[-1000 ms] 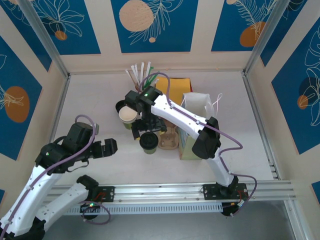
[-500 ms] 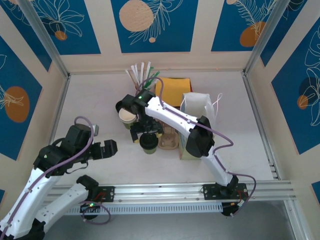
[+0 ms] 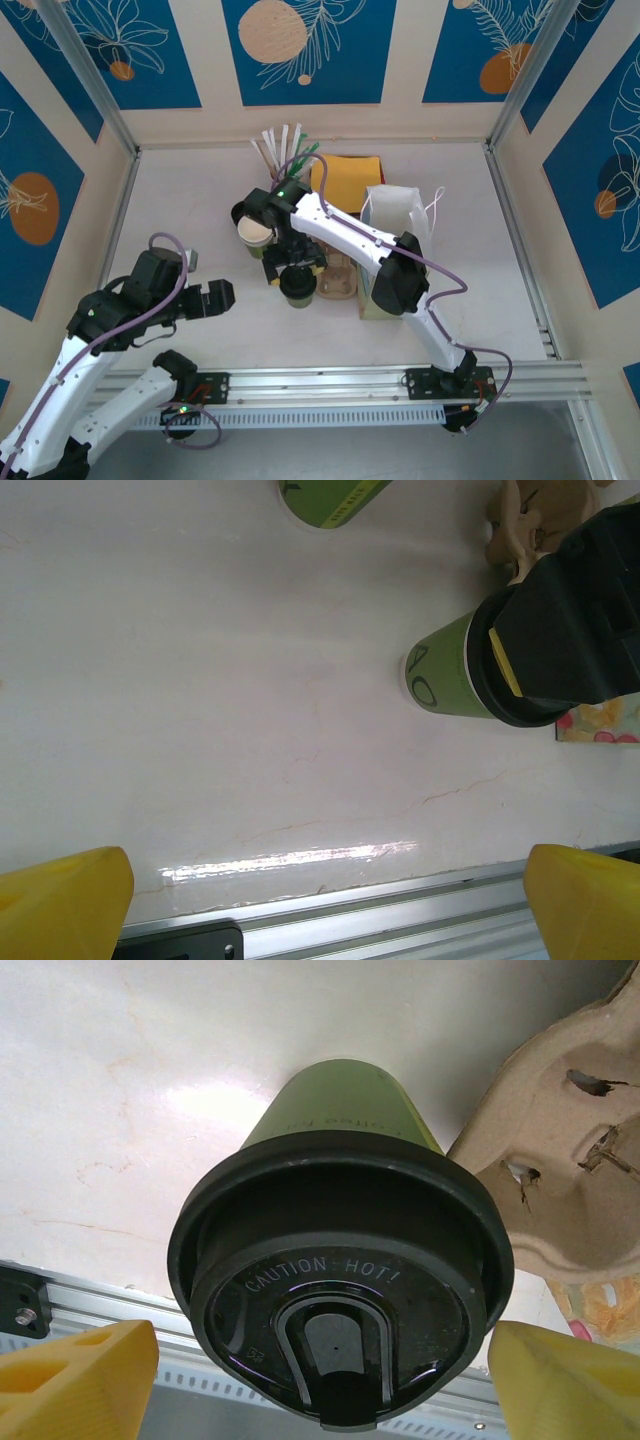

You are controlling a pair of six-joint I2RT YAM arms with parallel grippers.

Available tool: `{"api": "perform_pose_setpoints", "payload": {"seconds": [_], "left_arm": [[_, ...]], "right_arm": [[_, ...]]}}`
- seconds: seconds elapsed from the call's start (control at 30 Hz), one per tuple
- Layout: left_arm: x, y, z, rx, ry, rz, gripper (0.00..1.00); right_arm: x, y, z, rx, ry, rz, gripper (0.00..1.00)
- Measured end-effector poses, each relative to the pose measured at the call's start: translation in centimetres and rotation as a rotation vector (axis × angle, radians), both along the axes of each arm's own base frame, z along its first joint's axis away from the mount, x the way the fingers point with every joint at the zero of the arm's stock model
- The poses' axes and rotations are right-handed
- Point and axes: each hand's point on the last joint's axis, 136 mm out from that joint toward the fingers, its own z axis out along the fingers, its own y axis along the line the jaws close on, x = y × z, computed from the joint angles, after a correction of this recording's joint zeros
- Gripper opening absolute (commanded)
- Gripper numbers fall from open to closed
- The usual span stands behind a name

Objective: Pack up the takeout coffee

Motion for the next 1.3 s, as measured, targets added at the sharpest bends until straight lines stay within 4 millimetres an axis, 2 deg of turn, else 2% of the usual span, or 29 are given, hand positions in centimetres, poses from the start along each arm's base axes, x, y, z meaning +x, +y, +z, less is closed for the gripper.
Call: {"api": "perform_pose_setpoints", "payload": {"seconds": [1.3], "left_arm": [[0.0, 0.0, 0.0, 0.001, 0.001, 0.000, 1.00]], "right_arm": [[-0.3, -0.4, -1.3, -0.026, 0.024, 0.010, 0.78]]}}
